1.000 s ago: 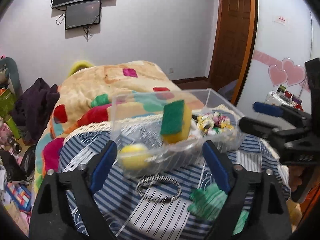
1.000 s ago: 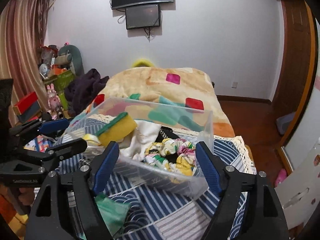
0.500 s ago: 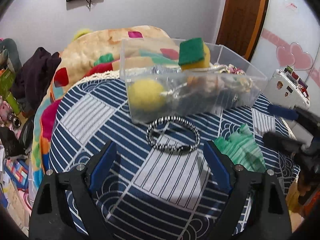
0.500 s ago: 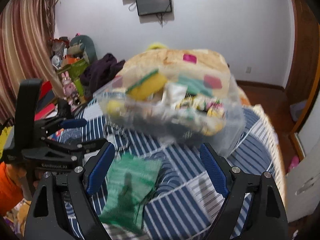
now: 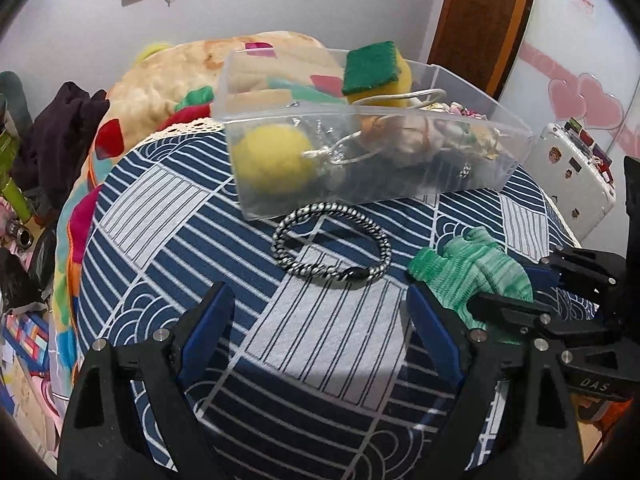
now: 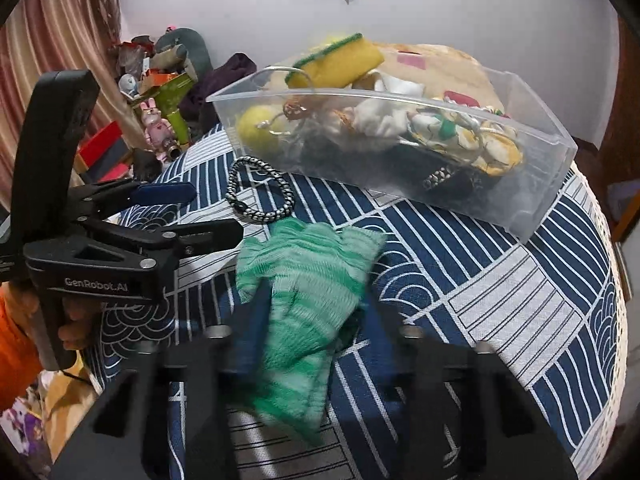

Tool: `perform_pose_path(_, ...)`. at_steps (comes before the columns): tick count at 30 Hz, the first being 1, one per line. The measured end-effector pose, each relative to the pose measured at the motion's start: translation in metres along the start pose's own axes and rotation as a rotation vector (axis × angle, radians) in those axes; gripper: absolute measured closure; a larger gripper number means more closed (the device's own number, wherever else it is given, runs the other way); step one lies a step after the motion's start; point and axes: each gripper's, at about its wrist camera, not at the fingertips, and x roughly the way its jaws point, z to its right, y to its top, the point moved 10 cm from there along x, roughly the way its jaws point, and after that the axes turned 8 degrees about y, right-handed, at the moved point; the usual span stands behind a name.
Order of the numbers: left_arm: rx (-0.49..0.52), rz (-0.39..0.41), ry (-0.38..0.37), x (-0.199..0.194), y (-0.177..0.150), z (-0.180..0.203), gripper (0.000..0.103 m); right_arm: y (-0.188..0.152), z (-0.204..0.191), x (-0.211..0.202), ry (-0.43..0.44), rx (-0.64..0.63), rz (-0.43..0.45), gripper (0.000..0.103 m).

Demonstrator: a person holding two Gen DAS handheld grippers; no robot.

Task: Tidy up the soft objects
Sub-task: 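Grasp the black-and-white bracelet with the left tool while the right tool grasps the green glove, then drop the bracelet into the box with the left tool while the right tool drops the glove in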

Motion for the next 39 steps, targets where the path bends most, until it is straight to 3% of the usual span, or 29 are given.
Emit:
perform_pose_path(4, 0.002, 0.002, -0.001, 0.003, 0.009, 0.005, 0.014, 0.001, 0.005, -0.007, 0.009, 0.025, 0.032, 0.082)
perform_pose_path(11, 0.056, -0.007, 0.052, 0.019, 0.018, 0.017, 0.014, 0.013, 0.030, -0.039, -0.083, 0.068, 0.140, 0.083)
perform_pose_path(16, 0.122, 0.018, 0.047, 0.016, 0.017, 0.030, 0.045, 0.013, 0.039, -0.053, -0.089, 0.100, 0.182, 0.083)
perform_pose_path(17, 0.122, 0.021, 0.042, 0.015, 0.017, 0.031, 0.048, 0.013, 0.040, -0.054, -0.092, 0.099, 0.188, 0.083)
perform_pose_path(19, 0.108, 0.029, 0.035, 0.012, 0.016, 0.029, 0.067, 0.012, 0.040, -0.056, -0.090, 0.104, 0.195, 0.083)
perform_pose_path(24, 0.070, 0.028, -0.008, 0.006, 0.013, 0.025, 0.092, 0.017, 0.038, -0.062, -0.096, 0.091, 0.214, 0.083)
perform_pose_path(32, 0.047, 0.082, -0.038, -0.018, 0.015, 0.020, 0.094, 0.029, 0.036, -0.077, -0.105, 0.075, 0.256, 0.083)
perform_pose_path(39, 0.042, 0.209, -0.028, -0.059, 0.044, 0.014, 0.093, 0.054, 0.036, -0.097, -0.121, 0.062, 0.334, 0.083)
